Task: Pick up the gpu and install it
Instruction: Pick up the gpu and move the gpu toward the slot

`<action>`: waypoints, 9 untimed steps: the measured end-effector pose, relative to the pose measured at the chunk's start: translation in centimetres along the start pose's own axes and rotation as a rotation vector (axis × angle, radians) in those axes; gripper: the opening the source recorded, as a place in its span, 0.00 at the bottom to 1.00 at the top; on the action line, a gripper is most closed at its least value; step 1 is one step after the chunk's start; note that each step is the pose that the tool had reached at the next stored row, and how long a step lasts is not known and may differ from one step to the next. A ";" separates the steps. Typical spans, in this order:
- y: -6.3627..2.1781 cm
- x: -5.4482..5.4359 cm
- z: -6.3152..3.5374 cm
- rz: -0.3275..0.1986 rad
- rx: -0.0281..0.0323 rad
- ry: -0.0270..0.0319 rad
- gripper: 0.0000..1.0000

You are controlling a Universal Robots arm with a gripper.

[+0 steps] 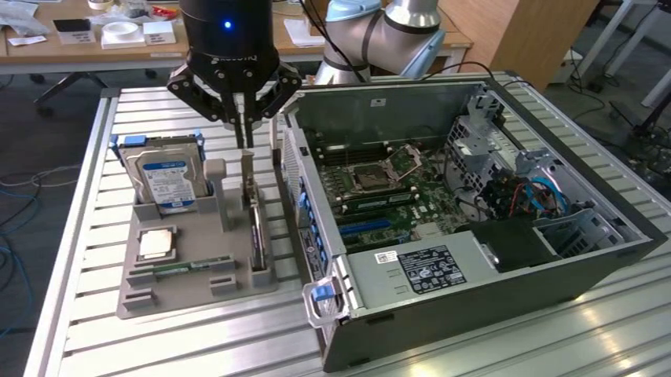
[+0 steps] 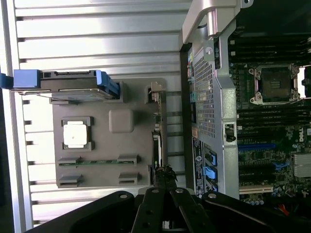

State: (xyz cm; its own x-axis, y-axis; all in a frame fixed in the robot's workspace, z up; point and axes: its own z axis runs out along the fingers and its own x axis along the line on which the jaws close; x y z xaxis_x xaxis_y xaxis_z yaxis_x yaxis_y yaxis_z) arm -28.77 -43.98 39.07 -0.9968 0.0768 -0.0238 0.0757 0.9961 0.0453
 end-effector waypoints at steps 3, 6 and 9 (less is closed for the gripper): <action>0.00 0.0 0.00 0.000 0.0000 0.0000 0.23; 0.00 0.0 0.00 0.000 0.0000 0.0000 0.36; 0.00 0.0 0.00 0.000 0.0000 0.0000 0.36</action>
State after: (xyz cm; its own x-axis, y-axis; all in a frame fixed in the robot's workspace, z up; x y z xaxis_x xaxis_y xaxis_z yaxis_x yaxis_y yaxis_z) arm -28.77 -43.98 39.07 -0.9968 0.0768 -0.0238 0.0757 0.9961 0.0452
